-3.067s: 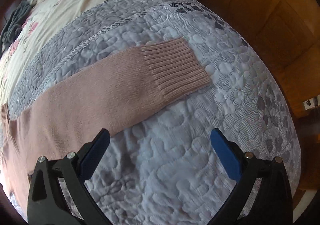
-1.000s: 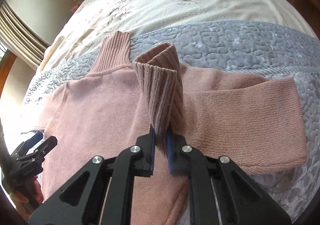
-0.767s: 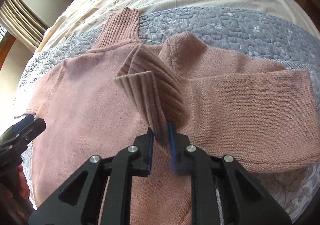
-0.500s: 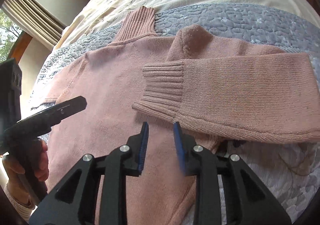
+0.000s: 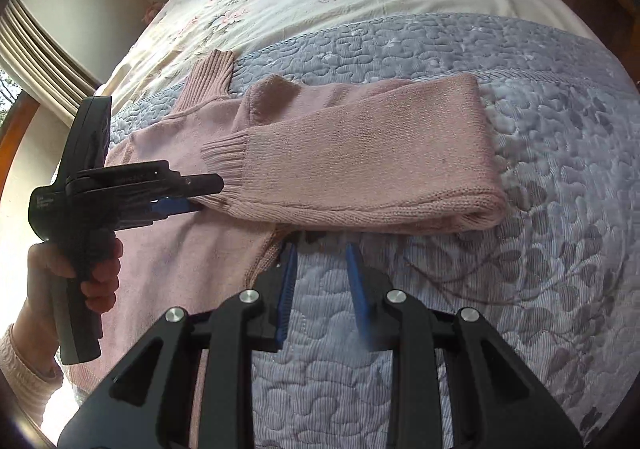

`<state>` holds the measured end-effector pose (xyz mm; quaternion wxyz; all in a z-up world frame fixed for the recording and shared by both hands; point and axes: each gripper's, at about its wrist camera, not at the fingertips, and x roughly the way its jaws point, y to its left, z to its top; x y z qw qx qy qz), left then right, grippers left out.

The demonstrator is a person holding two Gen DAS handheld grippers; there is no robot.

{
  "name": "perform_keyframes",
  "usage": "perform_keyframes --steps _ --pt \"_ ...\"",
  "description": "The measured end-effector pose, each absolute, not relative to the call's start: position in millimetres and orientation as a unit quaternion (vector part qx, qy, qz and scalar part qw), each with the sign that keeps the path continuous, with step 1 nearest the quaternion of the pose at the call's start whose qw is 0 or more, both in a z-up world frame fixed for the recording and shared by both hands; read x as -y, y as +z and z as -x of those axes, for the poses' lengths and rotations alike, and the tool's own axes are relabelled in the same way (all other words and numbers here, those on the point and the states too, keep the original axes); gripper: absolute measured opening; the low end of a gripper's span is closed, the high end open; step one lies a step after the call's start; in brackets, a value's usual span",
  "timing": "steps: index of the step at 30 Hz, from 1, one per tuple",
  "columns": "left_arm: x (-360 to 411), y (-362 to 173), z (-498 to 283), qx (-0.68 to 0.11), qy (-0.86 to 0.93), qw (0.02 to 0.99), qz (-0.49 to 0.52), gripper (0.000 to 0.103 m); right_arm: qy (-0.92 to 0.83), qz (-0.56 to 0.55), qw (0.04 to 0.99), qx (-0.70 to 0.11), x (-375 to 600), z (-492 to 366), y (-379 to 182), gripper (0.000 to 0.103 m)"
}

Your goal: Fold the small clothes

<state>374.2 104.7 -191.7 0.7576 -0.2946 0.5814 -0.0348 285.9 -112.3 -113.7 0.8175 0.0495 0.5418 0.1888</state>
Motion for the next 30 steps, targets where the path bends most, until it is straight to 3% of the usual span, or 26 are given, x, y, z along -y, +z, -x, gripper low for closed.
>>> perform_keyframes --steps 1,3,5,14,19,25,30 --pt "-105 -193 -375 -0.581 -0.029 0.758 0.294 0.034 0.188 -0.052 0.818 -0.542 114 -286 -114 0.027" --pt "-109 -193 -374 -0.579 -0.025 0.760 0.294 0.020 0.185 -0.054 0.820 -0.539 118 -284 -113 0.027" --pt "-115 -186 -369 -0.561 -0.027 0.769 0.307 0.013 0.181 -0.049 0.823 -0.536 120 -284 -111 0.027" --pt "-181 -125 -340 -0.484 0.024 0.831 0.274 0.011 0.175 -0.078 0.826 -0.530 124 -292 -103 0.027" --pt "-238 -119 -327 -0.476 0.072 0.836 0.264 0.011 0.164 -0.121 0.820 -0.534 128 -307 -103 0.041" --pt "-293 -119 -313 -0.467 0.124 0.839 0.249 0.011 0.164 -0.153 0.794 -0.565 115 -334 -125 0.050" --pt "-320 -129 -307 -0.467 0.147 0.834 0.253 0.011 0.184 -0.171 0.771 -0.585 91 -348 -142 0.050"
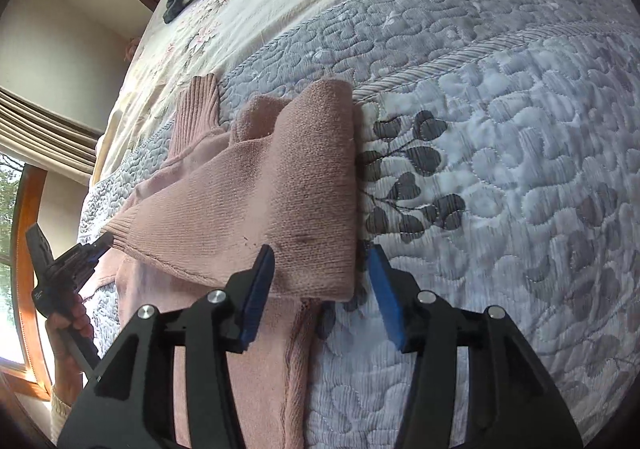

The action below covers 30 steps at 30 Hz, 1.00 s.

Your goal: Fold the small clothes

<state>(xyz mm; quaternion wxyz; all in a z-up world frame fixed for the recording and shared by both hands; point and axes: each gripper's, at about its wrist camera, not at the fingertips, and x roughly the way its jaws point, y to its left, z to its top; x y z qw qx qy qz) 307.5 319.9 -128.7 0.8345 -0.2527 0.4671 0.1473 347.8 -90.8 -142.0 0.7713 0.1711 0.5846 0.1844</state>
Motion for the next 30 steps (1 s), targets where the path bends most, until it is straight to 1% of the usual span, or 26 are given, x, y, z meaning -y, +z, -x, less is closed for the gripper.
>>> perform_keyframes --steps 2,4,7,10,12,15,17,18,19,23,27,30 --pt "-326 -135 -309 -0.473 0.151 0.832 0.248 0.011 0.179 -0.167 0.768 -0.592 82 -351 -150 0.049" --pt "-329 -145 -311 -0.483 0.156 0.829 0.236 0.011 0.176 -0.166 0.763 -0.600 78 -352 -158 0.032" --pt "-332 -163 -312 -0.499 0.163 0.820 0.228 0.011 0.160 -0.151 0.767 -0.603 75 -349 -166 0.029" --pt "-334 -181 -312 -0.517 0.168 0.809 0.225 0.012 0.155 -0.141 0.768 -0.605 75 -347 -171 0.028" --pt "-334 -184 -311 -0.518 0.168 0.808 0.224 0.014 0.153 -0.125 0.770 -0.607 71 -348 -169 0.028" --pt "-336 -173 -306 -0.515 0.171 0.809 0.228 0.023 0.150 -0.091 0.776 -0.605 64 -346 -156 0.031" --pt "-335 -153 -301 -0.491 0.173 0.825 0.221 0.027 0.155 -0.083 0.795 -0.580 61 -341 -134 0.033" --pt "-333 -144 -300 -0.483 0.170 0.832 0.215 0.037 0.162 -0.084 0.803 -0.568 59 -339 -124 0.035" --pt "-329 -137 -300 -0.478 0.163 0.837 0.212 0.045 0.171 -0.088 0.805 -0.561 55 -338 -116 0.036" --pt "-306 -131 -312 -0.484 0.121 0.841 0.207 0.047 0.196 -0.079 0.798 -0.565 29 -340 -111 0.036" --pt "-289 -156 -327 -0.517 0.104 0.826 0.198 0.047 0.188 -0.062 0.782 -0.591 11 -344 -137 0.036" --pt "-294 -180 -329 -0.539 0.112 0.808 0.211 0.047 0.177 -0.057 0.775 -0.605 7 -343 -158 0.035"
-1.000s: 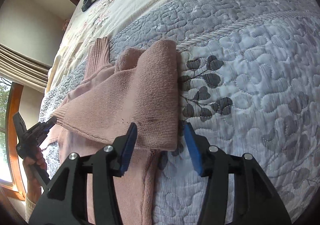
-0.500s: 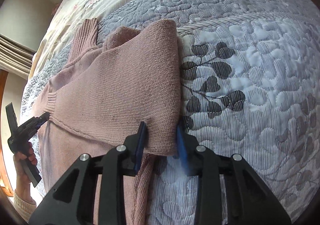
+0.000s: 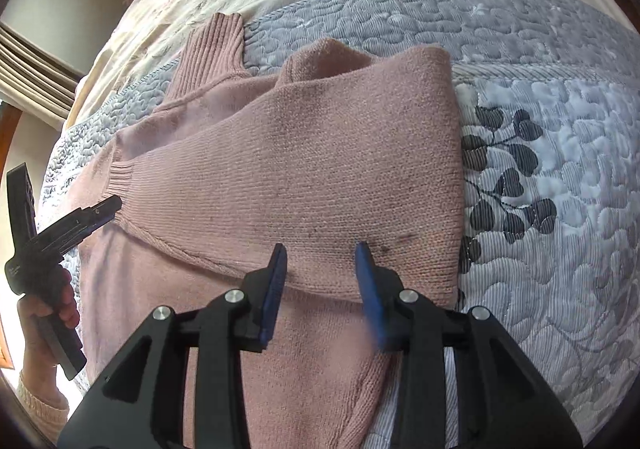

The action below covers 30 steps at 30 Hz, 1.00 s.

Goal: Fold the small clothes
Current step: 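Move the left tool to the other sleeve cuff and close on it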

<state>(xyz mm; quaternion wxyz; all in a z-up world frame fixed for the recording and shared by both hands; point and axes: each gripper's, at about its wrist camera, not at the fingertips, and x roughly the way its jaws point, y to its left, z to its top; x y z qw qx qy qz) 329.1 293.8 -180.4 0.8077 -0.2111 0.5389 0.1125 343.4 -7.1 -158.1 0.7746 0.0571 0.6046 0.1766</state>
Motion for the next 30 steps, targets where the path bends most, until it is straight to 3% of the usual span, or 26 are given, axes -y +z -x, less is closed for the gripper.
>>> perform_keyframes --steps 7,9,12,16,30 --pt "-300 -184 -325 -0.537 0.100 0.809 0.218 0.047 0.168 -0.058 0.772 -0.610 3 -346 -161 0.036" --pt "-306 -172 -317 -0.529 0.101 0.812 0.224 0.047 0.179 -0.061 0.777 -0.601 -3 -342 -147 0.041" --pt "-327 -149 -294 -0.505 0.110 0.828 0.218 0.058 0.207 -0.054 0.782 -0.586 -16 -328 -124 0.047" --pt "-385 -131 -246 -0.477 0.159 0.832 0.234 0.065 0.242 -0.017 0.780 -0.577 -46 -305 -109 0.056" --pt "-627 -136 -78 -0.376 0.357 0.771 0.370 0.066 0.275 0.036 0.745 -0.607 -129 -270 -150 0.056"
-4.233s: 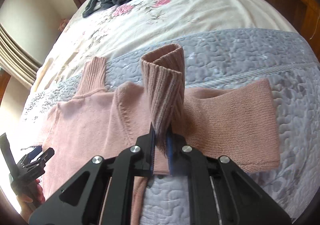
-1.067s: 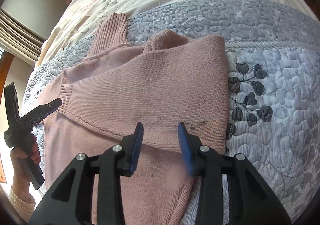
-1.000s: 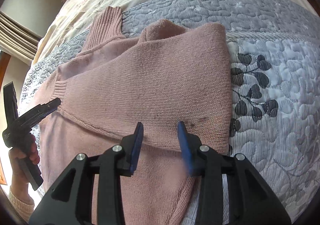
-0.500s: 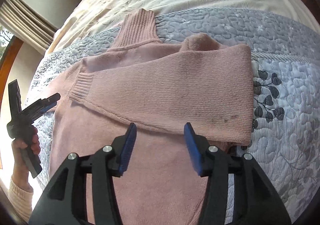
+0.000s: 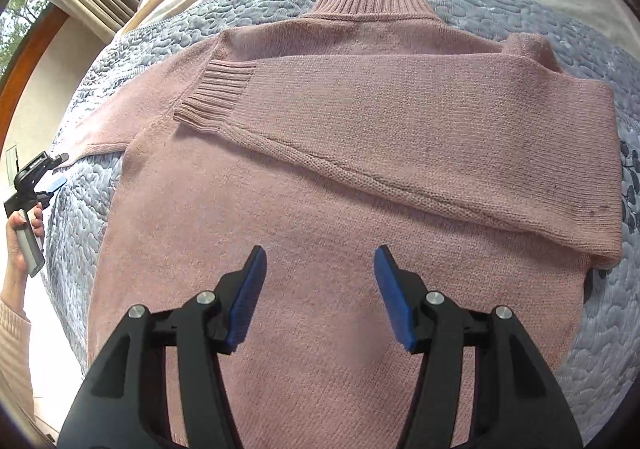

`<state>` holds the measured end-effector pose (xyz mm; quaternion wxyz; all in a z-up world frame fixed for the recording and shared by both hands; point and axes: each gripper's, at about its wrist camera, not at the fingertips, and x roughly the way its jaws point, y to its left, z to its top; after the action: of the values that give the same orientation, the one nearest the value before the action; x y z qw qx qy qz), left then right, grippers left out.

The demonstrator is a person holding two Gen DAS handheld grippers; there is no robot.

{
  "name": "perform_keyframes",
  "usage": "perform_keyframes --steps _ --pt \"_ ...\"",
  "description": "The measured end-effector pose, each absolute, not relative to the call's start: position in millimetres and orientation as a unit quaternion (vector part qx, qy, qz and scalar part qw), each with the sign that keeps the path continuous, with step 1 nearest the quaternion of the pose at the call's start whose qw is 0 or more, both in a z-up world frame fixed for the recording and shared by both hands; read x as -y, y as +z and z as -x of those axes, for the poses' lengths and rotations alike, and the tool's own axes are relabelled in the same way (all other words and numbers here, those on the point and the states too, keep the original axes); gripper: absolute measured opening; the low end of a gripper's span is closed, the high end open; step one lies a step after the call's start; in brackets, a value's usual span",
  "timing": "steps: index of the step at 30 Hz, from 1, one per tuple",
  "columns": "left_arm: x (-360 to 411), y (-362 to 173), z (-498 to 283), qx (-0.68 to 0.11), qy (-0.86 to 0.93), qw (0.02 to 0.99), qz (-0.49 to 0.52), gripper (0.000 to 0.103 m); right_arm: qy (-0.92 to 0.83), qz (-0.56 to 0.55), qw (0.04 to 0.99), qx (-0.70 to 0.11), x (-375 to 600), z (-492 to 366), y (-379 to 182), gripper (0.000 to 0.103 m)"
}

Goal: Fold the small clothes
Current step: 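Move the left tool to the other sleeve cuff and close on it, then carry the cuff with the left tool across the body and open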

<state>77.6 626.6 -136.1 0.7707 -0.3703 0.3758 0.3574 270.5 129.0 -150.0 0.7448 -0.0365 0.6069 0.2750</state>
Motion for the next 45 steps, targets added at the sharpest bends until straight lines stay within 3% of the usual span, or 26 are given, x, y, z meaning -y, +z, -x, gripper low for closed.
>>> perform_keyframes --steps 7,15,17,19,21,24,31,45 --pt "-692 -145 -50 -0.301 0.361 0.761 0.446 0.066 0.258 0.047 0.742 -0.617 -130 -271 -170 0.056" --pt "-713 -145 -56 -0.282 0.370 0.765 0.446 0.063 0.254 0.048 0.745 -0.615 -130 -274 -175 0.056" --pt "-713 -142 -58 -0.286 0.380 0.765 0.434 0.055 0.254 0.049 0.745 -0.616 -130 -273 -175 0.056" --pt "-713 -141 -61 -0.294 0.387 0.765 0.422 0.035 0.255 0.051 0.745 -0.614 -130 -273 -174 0.056" --pt "-713 -140 -61 -0.297 0.391 0.764 0.418 0.022 0.256 0.051 0.745 -0.614 -130 -272 -174 0.056" --pt "-709 -135 -61 -0.292 0.388 0.770 0.413 0.016 0.257 0.046 0.745 -0.614 -126 -271 -173 0.056" --pt "-674 -103 -76 -0.283 0.354 0.809 0.374 0.006 0.256 0.037 0.745 -0.614 -120 -270 -169 0.055" --pt "-508 -56 -182 -0.294 0.176 0.890 0.301 0.006 0.254 0.018 0.754 -0.605 -97 -267 -153 0.055"
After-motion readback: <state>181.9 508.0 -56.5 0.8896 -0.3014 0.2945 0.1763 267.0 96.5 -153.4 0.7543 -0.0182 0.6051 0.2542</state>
